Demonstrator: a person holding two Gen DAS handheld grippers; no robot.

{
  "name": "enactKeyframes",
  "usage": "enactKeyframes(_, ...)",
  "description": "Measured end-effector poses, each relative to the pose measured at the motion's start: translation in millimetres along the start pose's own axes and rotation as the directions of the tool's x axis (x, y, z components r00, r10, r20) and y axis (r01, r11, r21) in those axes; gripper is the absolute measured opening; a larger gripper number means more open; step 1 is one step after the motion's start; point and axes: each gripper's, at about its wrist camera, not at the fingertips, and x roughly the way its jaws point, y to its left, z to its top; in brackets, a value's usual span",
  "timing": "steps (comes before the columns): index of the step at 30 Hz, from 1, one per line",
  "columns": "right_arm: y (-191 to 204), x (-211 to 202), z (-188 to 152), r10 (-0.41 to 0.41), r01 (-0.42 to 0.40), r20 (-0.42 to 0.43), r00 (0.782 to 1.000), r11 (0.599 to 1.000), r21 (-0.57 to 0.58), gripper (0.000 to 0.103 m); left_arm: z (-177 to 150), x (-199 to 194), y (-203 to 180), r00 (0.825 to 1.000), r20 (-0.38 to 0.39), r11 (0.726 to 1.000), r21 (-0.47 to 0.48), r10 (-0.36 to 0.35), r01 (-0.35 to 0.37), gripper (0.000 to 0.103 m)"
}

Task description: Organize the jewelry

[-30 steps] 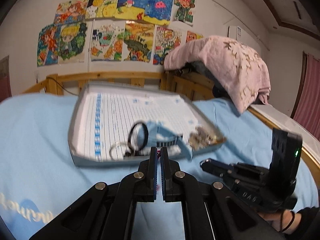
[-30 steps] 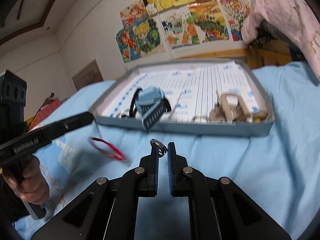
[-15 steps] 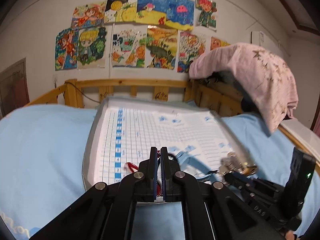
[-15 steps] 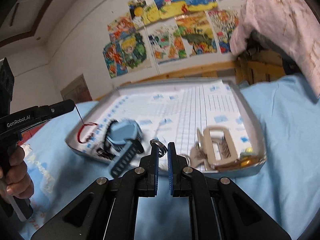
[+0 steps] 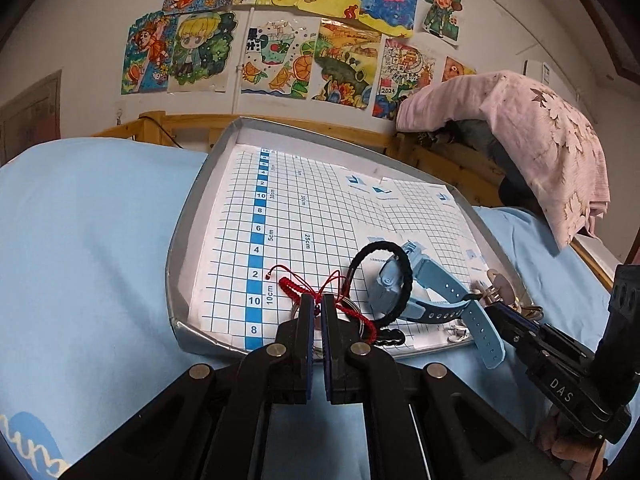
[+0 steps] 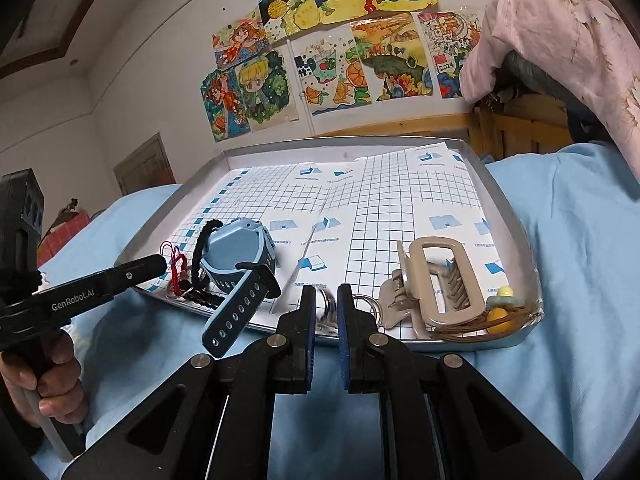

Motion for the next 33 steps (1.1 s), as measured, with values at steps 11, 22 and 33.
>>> enactKeyframes(11,3,-11,0,-0.023,0.023,0.037,0.999,1.0,-0.02,0.038,0,-16,-5,0.999,0.035,1.0,0.022,0.015,-0.016,0.04)
enactKeyframes(22,25,-67,17,-0.065,0.079,0.153,0.986,0.993,-0.086,0.064,6,-96,-10,0.979,0.193,0.997,0.002,0.07,-0.071,0.101)
enactKeyframes(33,65,-170,37,-0.066,0.093,0.287,0.956,0.992,-0.083,0.101,-8,-214,-10,0.942,0.331,0.998,-0.049,0.058,-0.044,0.103)
